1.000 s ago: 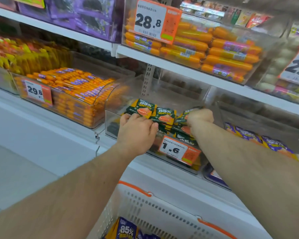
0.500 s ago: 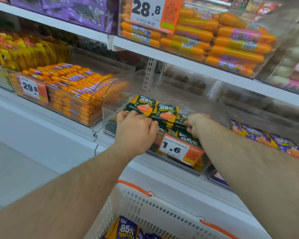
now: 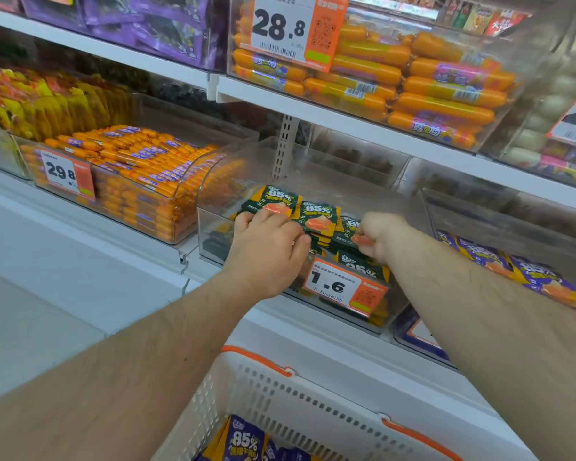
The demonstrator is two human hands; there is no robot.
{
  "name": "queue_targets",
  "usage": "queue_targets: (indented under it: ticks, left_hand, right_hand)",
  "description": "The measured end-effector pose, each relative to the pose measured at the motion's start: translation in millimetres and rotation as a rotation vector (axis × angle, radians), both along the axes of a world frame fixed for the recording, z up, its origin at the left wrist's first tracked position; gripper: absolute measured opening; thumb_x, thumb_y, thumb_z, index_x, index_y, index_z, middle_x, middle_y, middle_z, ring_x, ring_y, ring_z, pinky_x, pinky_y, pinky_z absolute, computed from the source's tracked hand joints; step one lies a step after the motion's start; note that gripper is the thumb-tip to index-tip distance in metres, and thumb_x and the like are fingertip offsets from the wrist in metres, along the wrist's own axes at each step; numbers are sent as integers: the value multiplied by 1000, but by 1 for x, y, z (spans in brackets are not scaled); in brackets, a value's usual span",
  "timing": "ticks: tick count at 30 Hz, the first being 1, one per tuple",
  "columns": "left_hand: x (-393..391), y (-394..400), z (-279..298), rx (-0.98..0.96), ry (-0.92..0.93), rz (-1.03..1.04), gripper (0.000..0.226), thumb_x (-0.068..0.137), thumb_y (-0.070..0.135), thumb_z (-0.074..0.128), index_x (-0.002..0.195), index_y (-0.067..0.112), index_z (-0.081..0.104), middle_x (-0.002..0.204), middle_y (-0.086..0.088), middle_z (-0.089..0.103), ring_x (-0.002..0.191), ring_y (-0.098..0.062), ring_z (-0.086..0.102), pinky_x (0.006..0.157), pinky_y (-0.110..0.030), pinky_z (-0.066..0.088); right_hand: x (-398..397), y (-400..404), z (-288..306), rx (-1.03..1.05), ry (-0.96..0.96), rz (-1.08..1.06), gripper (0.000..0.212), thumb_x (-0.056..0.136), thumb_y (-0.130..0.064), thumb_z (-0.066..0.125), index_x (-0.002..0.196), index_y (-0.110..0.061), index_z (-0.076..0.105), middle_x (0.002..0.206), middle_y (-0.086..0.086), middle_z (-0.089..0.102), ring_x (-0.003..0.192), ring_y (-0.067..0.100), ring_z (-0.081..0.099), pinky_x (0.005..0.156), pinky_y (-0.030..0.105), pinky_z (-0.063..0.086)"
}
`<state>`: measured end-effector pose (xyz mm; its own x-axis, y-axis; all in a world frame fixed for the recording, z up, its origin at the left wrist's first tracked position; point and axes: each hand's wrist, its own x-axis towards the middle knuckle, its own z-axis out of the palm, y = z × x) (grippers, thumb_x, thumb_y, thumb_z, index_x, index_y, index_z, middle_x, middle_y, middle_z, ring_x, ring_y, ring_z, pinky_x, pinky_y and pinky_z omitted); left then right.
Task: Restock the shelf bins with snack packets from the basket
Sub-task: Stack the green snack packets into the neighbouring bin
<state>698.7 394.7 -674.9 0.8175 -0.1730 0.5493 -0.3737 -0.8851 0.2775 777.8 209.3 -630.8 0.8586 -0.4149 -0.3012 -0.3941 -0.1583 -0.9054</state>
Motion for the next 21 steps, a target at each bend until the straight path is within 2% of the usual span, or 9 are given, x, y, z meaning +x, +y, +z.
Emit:
queue_targets:
  ticks: [3, 5, 7, 9, 10, 12, 14, 18, 21]
  left_hand:
    - [-13, -1, 15, -92, -80, -155, 32, 96, 37, 39, 85, 19, 62, 83, 6, 59, 83, -16, 47, 74, -31, 31]
    - [-23, 0, 20, -84, 95, -255, 32, 98, 36, 43, 74, 19, 53, 66, 7, 52, 70, -20, 50, 61, -32, 34]
    - [-30, 1, 14, 47, 304, -320, 37, 98, 39, 44, 69, 17, 51, 62, 4, 51, 69, -25, 54, 60, -33, 40]
    - [-37, 2, -4, 187, 535, -362, 35, 96, 36, 48, 67, 16, 53, 64, 3, 52, 70, -22, 53, 63, -30, 41]
    - [-42, 2, -15, 270, 651, -370, 34, 95, 34, 49, 65, 17, 51, 63, 4, 51, 67, -19, 50, 62, -29, 38]
    - [-49, 1, -35, 428, 833, -376, 33, 94, 31, 50, 63, 21, 48, 64, 6, 49, 65, -16, 47, 63, -30, 36]
    - [-57, -2, -49, 522, 931, -375, 28, 96, 32, 50, 72, 18, 53, 70, 7, 48, 71, -22, 48, 67, -31, 36]
    - [-75, -10, -73, 671, 1067, -409, 34, 99, 30, 48, 94, -1, 59, 78, -9, 54, 71, -23, 52, 65, -31, 35]
    - [-82, -18, -87, 751, 1112, -426, 22, 100, 33, 47, 98, 15, 60, 108, -7, 62, 90, -20, 54, 78, -29, 37]
  right_hand:
    - [-35, 12, 15, -390, -80, -4, 13, 86, -6, 57, 98, -5, 64, 86, 9, 64, 78, 24, 64, 70, 35, 59]
    - [-65, 24, 17, -804, -248, 36, 15, 83, -15, 58, 93, -13, 69, 88, 8, 67, 83, 30, 63, 75, 35, 54]
    - [-94, 33, 3, -1116, -725, 71, 16, 78, -19, 56, 86, -17, 70, 86, 8, 67, 83, 34, 63, 72, 37, 50]
    - [-119, 41, -27, -1153, -1155, 177, 11, 72, -15, 56, 73, -13, 66, 72, 8, 61, 69, 33, 59, 61, 38, 46]
    - [-130, 42, -49, -1102, -1238, 232, 10, 72, -13, 56, 70, -10, 65, 68, 7, 60, 65, 32, 57, 60, 36, 44]
    - [-151, 42, -97, -977, -1162, 351, 15, 75, -13, 53, 71, -8, 66, 67, 6, 63, 64, 28, 59, 60, 31, 45]
    - [-169, 36, -143, -920, -949, 473, 19, 77, -15, 49, 74, -8, 67, 69, 4, 65, 64, 27, 61, 60, 29, 48]
    - [-194, 7, -220, -865, -213, 772, 14, 88, -11, 51, 84, -12, 65, 80, 7, 64, 74, 28, 58, 66, 34, 47]
    - [-212, -10, -264, -855, 218, 919, 14, 89, -12, 49, 82, -12, 60, 79, 9, 61, 72, 27, 56, 63, 39, 47]
